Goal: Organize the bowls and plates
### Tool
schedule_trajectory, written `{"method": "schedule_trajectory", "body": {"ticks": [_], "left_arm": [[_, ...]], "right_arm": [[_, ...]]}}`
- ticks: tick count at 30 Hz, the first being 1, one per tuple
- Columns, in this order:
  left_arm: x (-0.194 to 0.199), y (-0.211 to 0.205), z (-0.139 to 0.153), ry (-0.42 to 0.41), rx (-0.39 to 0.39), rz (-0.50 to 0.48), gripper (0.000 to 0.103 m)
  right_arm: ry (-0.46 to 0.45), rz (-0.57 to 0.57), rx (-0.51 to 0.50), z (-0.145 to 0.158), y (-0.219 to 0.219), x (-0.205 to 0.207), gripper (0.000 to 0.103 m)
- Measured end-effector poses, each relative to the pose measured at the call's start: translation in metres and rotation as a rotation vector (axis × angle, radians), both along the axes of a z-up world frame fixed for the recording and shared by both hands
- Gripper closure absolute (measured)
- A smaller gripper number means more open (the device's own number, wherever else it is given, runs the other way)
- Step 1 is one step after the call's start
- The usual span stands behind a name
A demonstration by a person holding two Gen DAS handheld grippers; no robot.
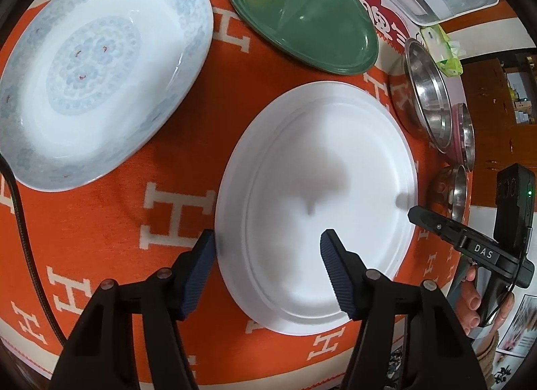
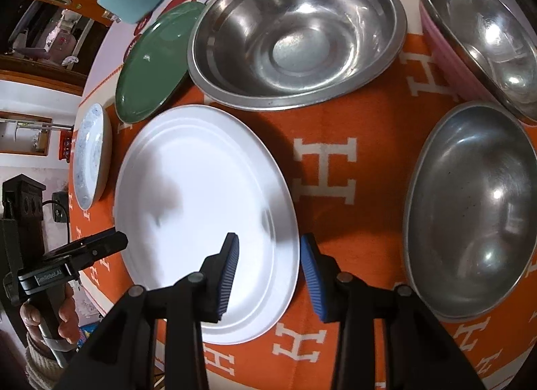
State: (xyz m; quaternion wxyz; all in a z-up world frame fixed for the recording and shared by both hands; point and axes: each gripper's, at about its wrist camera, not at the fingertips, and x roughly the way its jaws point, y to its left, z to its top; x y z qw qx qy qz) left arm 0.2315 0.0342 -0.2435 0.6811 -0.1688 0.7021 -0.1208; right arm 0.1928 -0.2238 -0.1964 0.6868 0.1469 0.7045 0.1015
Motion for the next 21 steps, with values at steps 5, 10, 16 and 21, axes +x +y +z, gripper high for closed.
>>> {"method": "schedule_trajectory", "body": {"ticks": [5,10,16,21], "left_arm": [[0.001,0.0041,-0.002,0.007,0.021,-0.006,0.056],[0.0031,0.0085,-0.0075,0.014,0.048,-0.015,0.06],[0.0061,0.0083,-0.0095,0.014,0.093,-0.046,0.084],[0.0055,0.0074,-0.0046,0.008,0.11,-0.057,0.084]], "right_arm": [[0.021,-0.001,-0.012,-0.0067,0.0026,0.0004,0.072],[0.025,-0.011,-0.022,-0.0085,-0.0011,0.0005,0.08],[0.022,-0.022,-0.037,-0.0084,-0.0048,-0.0024,0.085],[0.006,-0.016,-0.057,-0.0038,-0.0027,-0.0083,0.085]]}}
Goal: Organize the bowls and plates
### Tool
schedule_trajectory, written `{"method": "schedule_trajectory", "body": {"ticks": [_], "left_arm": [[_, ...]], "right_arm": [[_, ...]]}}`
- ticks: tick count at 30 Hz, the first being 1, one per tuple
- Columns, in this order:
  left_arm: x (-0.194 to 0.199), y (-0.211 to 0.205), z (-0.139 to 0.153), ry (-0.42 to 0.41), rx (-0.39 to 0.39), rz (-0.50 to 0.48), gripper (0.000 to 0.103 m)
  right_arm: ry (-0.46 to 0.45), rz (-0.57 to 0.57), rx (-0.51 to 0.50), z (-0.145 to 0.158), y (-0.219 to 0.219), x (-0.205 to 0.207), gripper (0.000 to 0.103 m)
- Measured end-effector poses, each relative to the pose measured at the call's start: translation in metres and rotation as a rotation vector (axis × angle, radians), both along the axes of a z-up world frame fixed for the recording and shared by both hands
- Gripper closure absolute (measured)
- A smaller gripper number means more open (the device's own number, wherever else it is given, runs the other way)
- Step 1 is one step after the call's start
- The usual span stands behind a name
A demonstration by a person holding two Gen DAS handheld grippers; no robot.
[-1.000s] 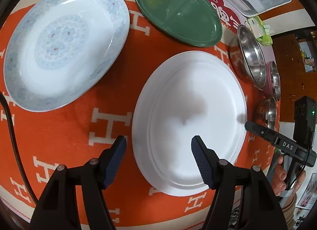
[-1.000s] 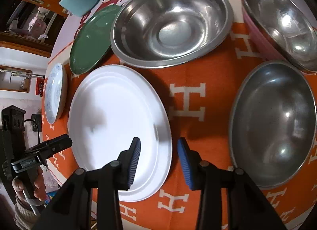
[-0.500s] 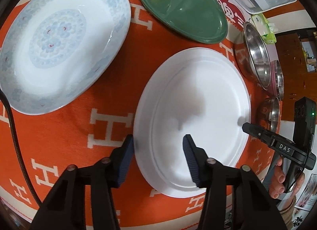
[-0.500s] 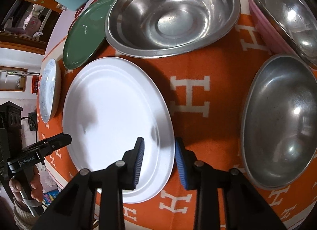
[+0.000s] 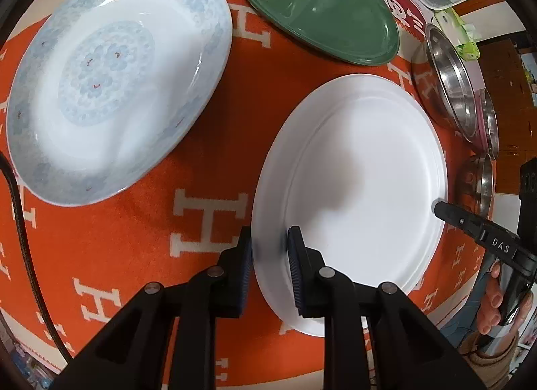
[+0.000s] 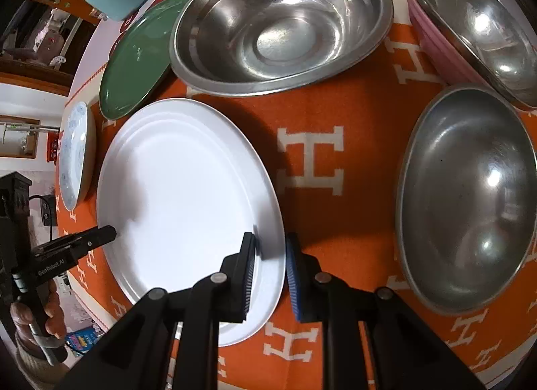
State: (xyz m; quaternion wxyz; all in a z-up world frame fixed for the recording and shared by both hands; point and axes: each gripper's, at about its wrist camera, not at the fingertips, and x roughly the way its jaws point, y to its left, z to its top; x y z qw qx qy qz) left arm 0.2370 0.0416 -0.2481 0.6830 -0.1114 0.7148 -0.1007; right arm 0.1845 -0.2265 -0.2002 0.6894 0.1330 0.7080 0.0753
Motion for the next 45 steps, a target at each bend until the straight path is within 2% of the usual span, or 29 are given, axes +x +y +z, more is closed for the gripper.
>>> {"method": "schedule_trajectory", "body": {"ticks": [5,11,15,22,27,31,37,45], "left_arm": [[-0.005,0.004,0.014,-0.018,0.002,-0.006,0.085],[-0.019,0.015,0.049,-0.053,0.007,-0.025,0.085],[-0.035,0.031,0.072,-0.076,0.005,-0.017,0.085],[-0.073,0.071,0.094,-0.105,0.003,-0.004,0.084],[-0.102,0.112,0.088,-0.094,-0.004,0.024,0.084],[-0.119,0.143,0.069,-0.062,-0.001,0.056,0.084],[-0.142,0.174,0.03,-0.003,0.012,0.077,0.084],[-0.154,0.202,0.003,-0.008,0.058,0.074,0.084]], "right_arm": [[-0.007,-0.014,0.0,0.012,0.007,-0.009,0.085],[-0.039,-0.016,0.016,0.041,0.017,-0.023,0.085],[-0.05,-0.013,0.034,0.058,0.026,-0.034,0.085],[-0.058,0.012,0.052,0.076,0.063,-0.059,0.085],[-0.053,0.047,0.058,0.076,0.099,-0.077,0.085],[-0.048,0.085,0.049,0.07,0.128,-0.088,0.085],[-0.012,0.132,0.004,0.039,0.165,-0.1,0.085],[0.01,0.131,-0.014,0.013,0.188,-0.108,0.085]]}}
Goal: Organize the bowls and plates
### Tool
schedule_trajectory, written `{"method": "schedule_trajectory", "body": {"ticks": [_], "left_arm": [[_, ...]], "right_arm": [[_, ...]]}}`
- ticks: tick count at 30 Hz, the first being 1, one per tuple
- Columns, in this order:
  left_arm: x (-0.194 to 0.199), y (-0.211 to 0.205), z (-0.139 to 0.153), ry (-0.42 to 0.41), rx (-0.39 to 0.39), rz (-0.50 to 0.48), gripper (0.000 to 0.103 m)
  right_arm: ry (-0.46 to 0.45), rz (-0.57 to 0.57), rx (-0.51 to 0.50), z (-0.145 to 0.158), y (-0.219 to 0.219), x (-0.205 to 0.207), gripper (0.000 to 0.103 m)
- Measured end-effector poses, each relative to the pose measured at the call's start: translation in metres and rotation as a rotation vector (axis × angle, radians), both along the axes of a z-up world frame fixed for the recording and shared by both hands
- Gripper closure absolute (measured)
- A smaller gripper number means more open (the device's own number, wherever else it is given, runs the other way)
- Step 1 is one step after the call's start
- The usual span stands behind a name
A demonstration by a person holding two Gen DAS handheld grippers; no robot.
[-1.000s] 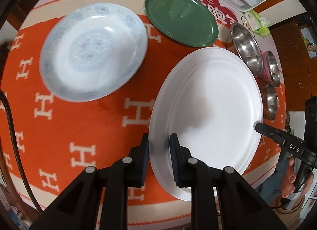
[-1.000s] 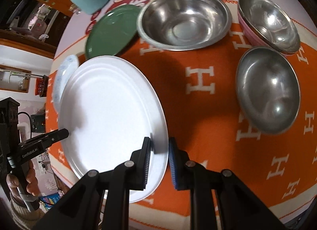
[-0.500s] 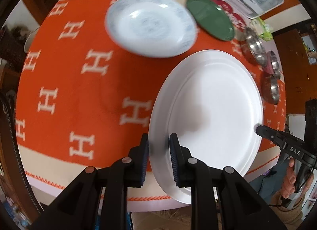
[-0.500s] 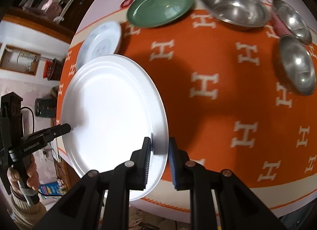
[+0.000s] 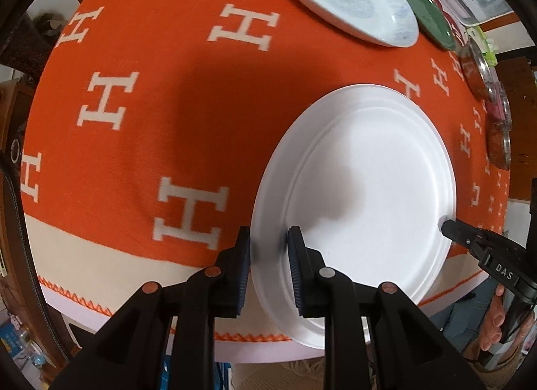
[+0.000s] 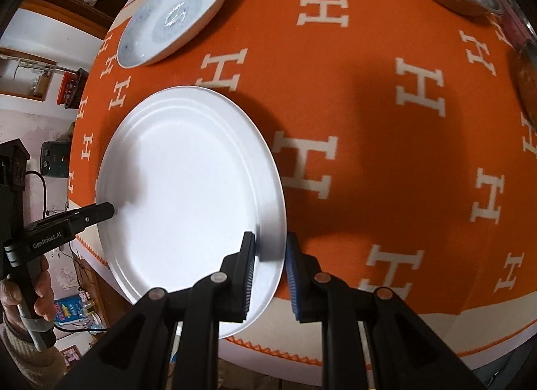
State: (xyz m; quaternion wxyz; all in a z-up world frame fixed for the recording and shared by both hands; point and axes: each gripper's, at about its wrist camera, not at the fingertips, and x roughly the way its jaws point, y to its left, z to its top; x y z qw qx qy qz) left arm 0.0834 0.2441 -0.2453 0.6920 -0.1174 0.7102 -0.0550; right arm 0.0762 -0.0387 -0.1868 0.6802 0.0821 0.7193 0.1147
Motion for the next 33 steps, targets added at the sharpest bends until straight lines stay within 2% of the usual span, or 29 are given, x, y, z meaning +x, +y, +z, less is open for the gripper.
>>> {"method": "schedule_trajectory", "body": {"ticks": [8,11,13,15,17,20,23,27,33], "left_arm": [[0.008,0.005,-0.001,-0.035,0.02,-0.011,0.083],[0.01,0.007,-0.002,-0.032,0.018,-0.017,0.082],[0.01,0.007,-0.001,-0.03,0.018,-0.027,0.074],[0.01,0.007,0.0,-0.04,0.009,-0.031,0.059],[0.008,0.008,0.004,-0.055,0.02,-0.033,0.048],[0.009,0.004,0.009,-0.074,0.023,-0.035,0.044],[0.006,0.006,0.015,-0.088,0.015,-0.015,0.028],[0.002,0.007,0.023,-0.117,-0.001,-0.003,0.026],[-0.009,-0.002,0.039,-0.16,0.038,-0.042,0.025]], "right_arm": [[-0.046,0.006,-0.013,0.004,0.007,0.002,0.085],[-0.037,0.01,-0.021,0.0,0.008,0.003,0.082],[-0.029,0.018,-0.028,-0.003,0.009,0.001,0.082],[-0.021,0.017,-0.025,-0.005,0.01,0.0,0.079],[-0.024,0.004,-0.018,-0.005,0.01,-0.001,0.073],[-0.05,-0.01,-0.028,0.0,0.015,-0.002,0.069],[-0.082,-0.004,-0.063,0.006,0.015,-0.003,0.069],[-0.093,-0.012,-0.077,0.009,0.012,-0.006,0.069],[-0.108,-0.024,-0.083,0.016,0.01,-0.019,0.069]]}}
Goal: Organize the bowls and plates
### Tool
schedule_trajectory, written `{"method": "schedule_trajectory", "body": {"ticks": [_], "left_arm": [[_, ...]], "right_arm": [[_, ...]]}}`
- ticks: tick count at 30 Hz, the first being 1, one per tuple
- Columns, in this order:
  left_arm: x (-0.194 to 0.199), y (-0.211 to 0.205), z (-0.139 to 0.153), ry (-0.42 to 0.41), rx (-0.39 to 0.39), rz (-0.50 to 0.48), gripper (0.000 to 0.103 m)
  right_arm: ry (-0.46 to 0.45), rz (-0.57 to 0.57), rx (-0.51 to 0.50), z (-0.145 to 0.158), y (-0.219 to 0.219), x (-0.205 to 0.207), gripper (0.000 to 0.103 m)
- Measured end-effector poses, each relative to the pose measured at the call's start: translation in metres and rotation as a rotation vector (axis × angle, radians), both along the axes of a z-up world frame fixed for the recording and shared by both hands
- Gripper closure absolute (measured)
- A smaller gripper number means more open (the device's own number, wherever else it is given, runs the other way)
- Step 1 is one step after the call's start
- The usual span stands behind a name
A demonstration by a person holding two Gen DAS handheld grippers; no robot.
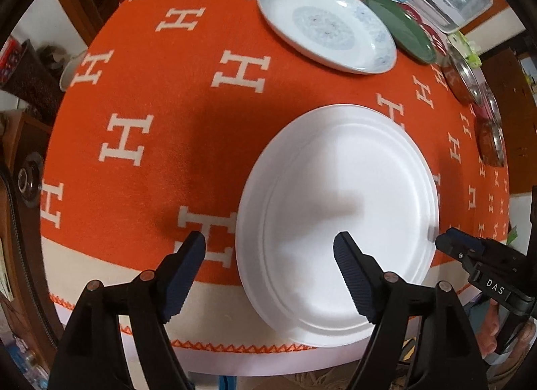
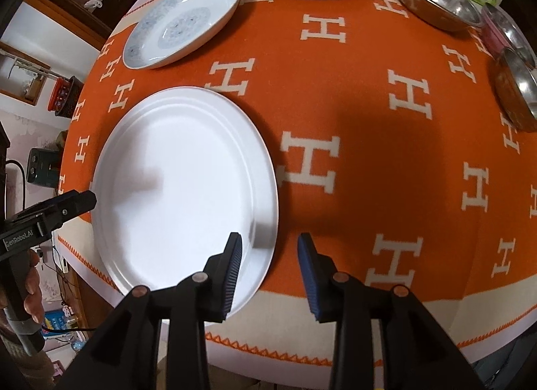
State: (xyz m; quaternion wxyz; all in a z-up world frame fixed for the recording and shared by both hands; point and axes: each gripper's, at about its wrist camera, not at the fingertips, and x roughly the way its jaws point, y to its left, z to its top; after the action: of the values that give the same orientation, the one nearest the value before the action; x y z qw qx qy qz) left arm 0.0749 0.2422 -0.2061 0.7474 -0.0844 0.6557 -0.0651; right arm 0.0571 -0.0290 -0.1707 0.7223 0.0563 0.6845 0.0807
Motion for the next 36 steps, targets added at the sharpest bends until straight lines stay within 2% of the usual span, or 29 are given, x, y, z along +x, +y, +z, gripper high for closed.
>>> {"method": "schedule_trajectory", "body": {"ticks": [4,9,15,20,24,29,36], "left_arm": [[-0.014,-0.012,0.024,-0.071,0.041,-0.049,0.024],[-0.036,-0.033,0.061,-0.185,0.093,-0.114,0.014],[-0.058,-0.05,0.088,-0.267,0.092,-0.133,0.014],[-0.07,-0.057,0.092,-0.27,0.102,-0.145,0.012],[-0.077,-0.06,0.094,-0.273,0.071,-0.143,0.012],[-0.078,-0.063,0.106,-0.326,0.083,-0.144,0.012],[-0.063,-0.067,0.141,-0.421,0.117,-0.128,0.012]], "right_arm": [[-0.026,-0.011,-0.005,0.011,-0.002,-0.012,0.069],[-0.072,-0.027,-0.009,0.03,0.0,-0.024,0.068],[-0.128,-0.059,-0.001,0.056,-0.001,-0.038,0.068],[-0.161,-0.06,0.006,0.069,0.005,-0.046,0.068],[-0.194,-0.035,-0.013,0.081,0.012,-0.054,0.068],[-0.241,-0.016,-0.006,0.097,0.016,-0.056,0.068],[-0.326,-0.009,0.023,0.126,0.012,-0.042,0.068]]}}
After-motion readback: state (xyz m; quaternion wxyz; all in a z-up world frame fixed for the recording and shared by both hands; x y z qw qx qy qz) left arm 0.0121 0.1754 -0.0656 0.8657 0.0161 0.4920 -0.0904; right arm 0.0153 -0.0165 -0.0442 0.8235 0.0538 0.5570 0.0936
